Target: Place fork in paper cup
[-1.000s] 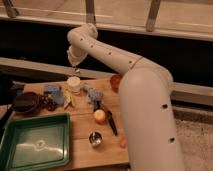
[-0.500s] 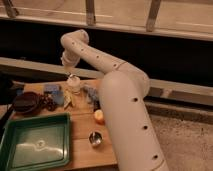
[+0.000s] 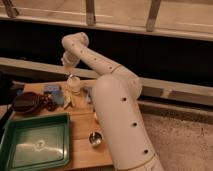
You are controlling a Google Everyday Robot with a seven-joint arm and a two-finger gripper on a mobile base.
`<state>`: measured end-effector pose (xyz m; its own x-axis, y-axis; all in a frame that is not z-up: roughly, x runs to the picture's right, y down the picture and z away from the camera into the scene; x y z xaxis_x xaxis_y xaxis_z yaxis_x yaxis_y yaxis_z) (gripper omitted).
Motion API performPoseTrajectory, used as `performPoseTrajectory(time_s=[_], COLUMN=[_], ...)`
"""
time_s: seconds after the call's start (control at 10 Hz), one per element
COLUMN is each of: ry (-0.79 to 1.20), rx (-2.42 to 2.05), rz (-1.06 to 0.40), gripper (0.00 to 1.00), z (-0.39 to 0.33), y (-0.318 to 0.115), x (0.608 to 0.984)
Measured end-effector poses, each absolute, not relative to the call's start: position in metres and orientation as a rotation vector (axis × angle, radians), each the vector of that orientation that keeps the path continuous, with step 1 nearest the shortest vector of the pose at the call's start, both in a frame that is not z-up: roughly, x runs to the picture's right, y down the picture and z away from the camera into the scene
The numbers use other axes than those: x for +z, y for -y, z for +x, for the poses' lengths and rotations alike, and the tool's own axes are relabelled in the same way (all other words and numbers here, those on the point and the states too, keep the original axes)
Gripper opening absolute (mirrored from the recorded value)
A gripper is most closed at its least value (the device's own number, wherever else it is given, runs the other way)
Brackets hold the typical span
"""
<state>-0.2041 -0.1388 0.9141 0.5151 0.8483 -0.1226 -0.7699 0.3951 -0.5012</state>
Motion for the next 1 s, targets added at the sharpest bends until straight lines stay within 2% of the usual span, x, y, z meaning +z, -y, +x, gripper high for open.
performPoseTrajectory(time_s=[1.0], ry=[0.297], rx=[1.149], rz=[-0.625], gripper=[0.00], z=[-0.199], y=[0.112], x=[0.930])
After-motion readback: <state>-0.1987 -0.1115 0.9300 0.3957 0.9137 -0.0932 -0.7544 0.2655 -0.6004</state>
